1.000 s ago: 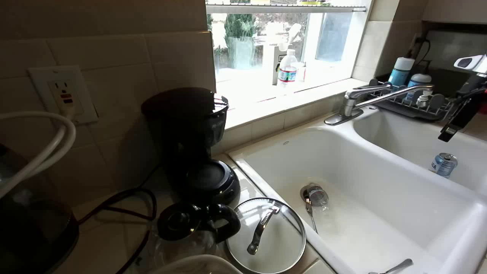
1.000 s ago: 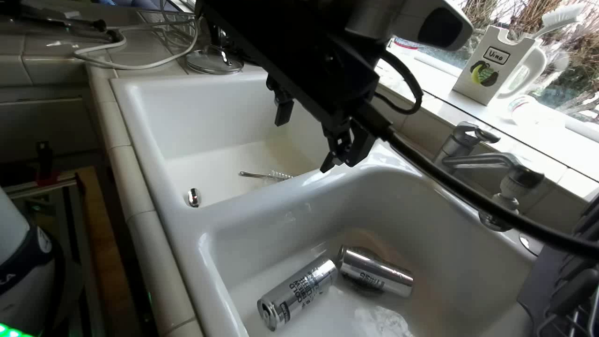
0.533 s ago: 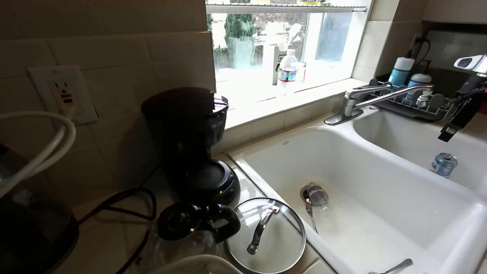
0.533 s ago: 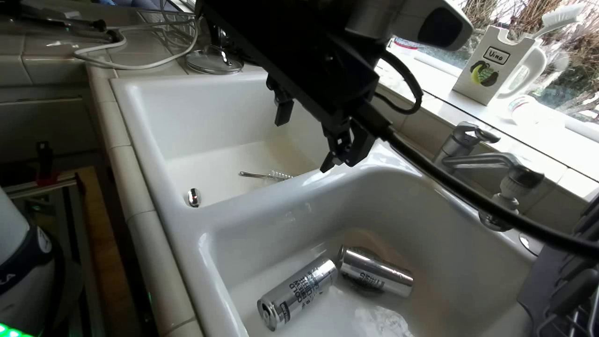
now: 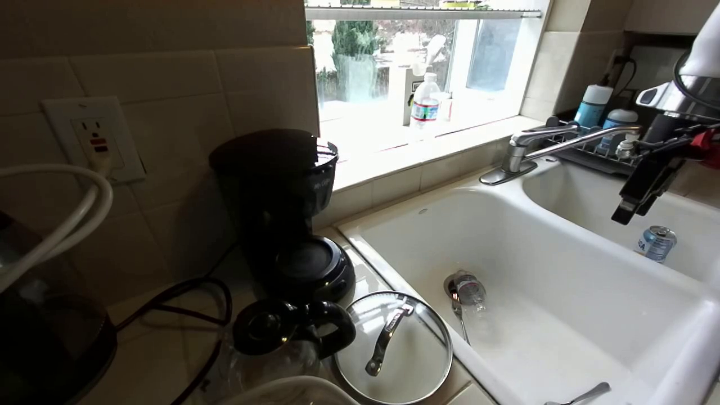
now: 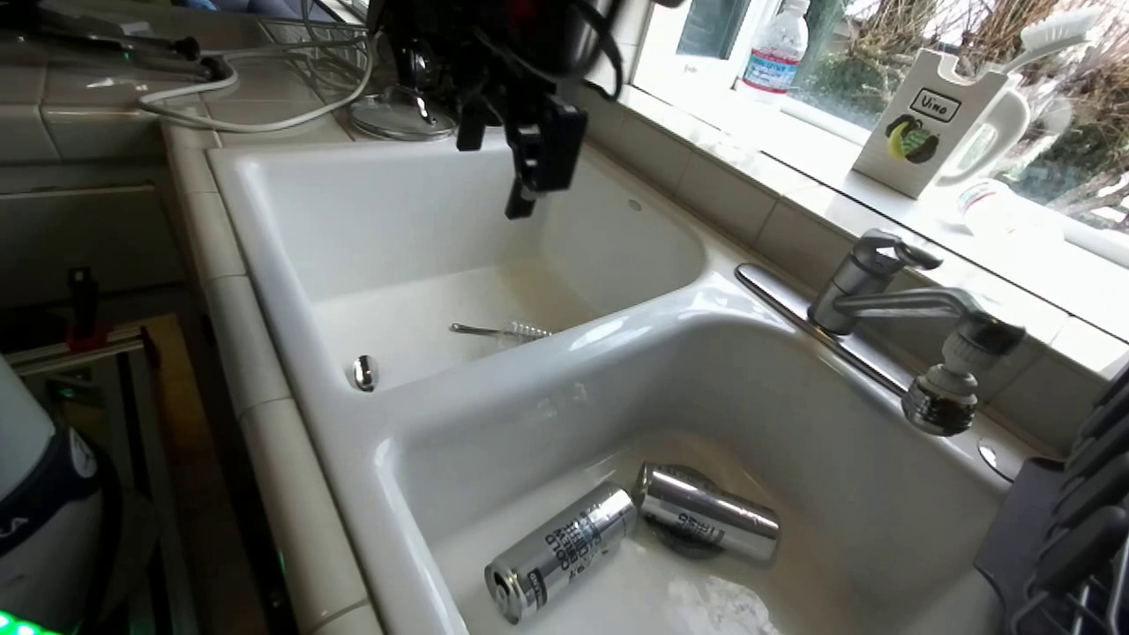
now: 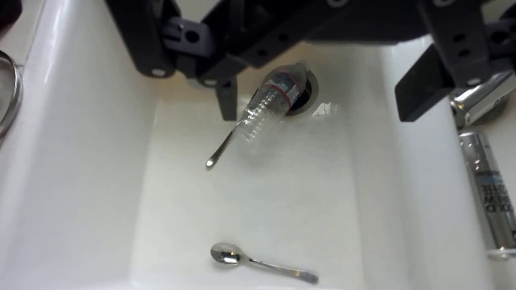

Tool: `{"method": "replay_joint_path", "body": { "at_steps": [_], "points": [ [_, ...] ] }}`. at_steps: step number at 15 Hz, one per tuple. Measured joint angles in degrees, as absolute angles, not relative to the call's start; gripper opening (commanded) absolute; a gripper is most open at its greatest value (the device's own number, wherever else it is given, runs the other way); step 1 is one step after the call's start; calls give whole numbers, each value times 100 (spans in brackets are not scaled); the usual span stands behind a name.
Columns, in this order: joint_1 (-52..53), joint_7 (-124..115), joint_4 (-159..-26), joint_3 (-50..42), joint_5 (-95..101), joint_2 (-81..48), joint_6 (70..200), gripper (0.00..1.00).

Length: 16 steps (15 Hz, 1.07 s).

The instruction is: Put the lid in the sink

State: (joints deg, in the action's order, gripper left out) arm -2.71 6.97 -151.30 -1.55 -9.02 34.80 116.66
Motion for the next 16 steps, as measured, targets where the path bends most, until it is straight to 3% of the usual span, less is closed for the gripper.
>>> {"method": "replay_joint_path", "body": {
  "at_steps": [5,9,16],
  "points": [
    [-445,-1669,-14731,1922,-1991,3361,11184,100],
    [-460,-3481,-14050,2912,-2515,3161,10697,100],
    [-117,-3599,-14011,2561,-2346,3050,10685,100]
  ]
}}
